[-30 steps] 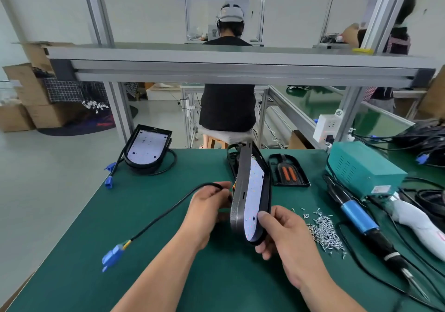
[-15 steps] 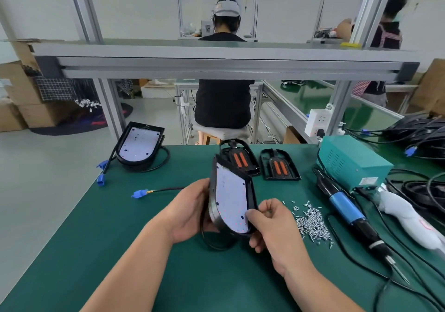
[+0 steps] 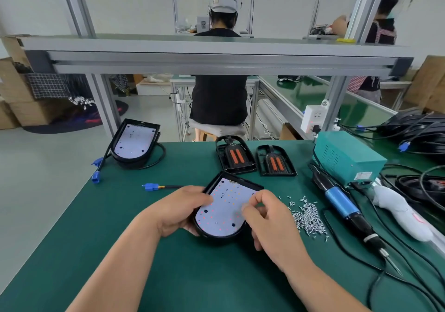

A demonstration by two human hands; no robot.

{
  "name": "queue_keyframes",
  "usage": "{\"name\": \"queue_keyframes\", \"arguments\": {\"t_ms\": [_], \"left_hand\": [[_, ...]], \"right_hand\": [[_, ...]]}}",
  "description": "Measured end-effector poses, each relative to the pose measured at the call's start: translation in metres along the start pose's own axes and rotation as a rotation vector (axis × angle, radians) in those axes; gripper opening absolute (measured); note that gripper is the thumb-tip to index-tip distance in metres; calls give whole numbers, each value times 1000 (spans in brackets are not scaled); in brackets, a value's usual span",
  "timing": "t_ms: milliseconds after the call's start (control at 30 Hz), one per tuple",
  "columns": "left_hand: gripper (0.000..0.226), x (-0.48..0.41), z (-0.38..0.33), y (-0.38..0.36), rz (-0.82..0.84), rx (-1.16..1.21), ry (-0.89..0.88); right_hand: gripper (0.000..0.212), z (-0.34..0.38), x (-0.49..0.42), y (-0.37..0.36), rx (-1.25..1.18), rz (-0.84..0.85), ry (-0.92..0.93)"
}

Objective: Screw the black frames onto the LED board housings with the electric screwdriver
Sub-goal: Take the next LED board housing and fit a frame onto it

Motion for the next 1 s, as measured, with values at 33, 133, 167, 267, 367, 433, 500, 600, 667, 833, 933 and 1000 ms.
{"name": "queue_keyframes", "arguments": {"t_ms": [33, 133, 167, 267, 367, 433, 500, 600, 667, 833, 933, 1000], "left_hand": [[22, 2, 0, 1, 6, -16, -2], [18, 8, -3, 5, 16, -63, -23], [19, 8, -4, 4, 27, -63, -38], [33, 13, -14, -3, 90, -135, -115], [50, 19, -25, -11, 120, -253, -156], [47, 20, -30, -14, 131, -319, -176], [43, 18, -30, -13, 92, -447, -154], [41, 10, -28, -12, 29, -599, -152], [39, 5, -24, -11, -7, -602, -173], [19, -1, -27, -8, -140, -628, -245], [39, -3, -22, -9, -79, -627, -227], [42, -2, -19, -7, -56, -643, -204]], "right_hand": [[7, 5, -1, 5, -1, -16, 36], [13, 15, -11, 30, -8, -123, 118], [11, 17, -15, 40, -10, -159, 132], [7, 15, -27, 64, 40, -201, 127], [12, 8, -33, 64, 112, -115, 72], [21, 2, -34, 51, 174, 14, 15], [25, -2, -31, 36, 246, 139, -24], [22, -4, -28, 29, 307, 198, -16], [22, -4, -28, 30, 297, 198, -24], [19, -8, -29, 29, 245, 170, -71], [20, -11, -29, 24, 252, 191, -78], [25, -11, -30, 22, 321, 199, -36]]}}
Point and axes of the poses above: each hand's wrist, its own x-axis away from the middle knuckle, its own y-axis out of the back of the hand, z = x × y, the point moved 8 cm from there along -x, towards the middle knuckle, and after that the axes turned 13 degrees about -x, right-handed, at the moved point
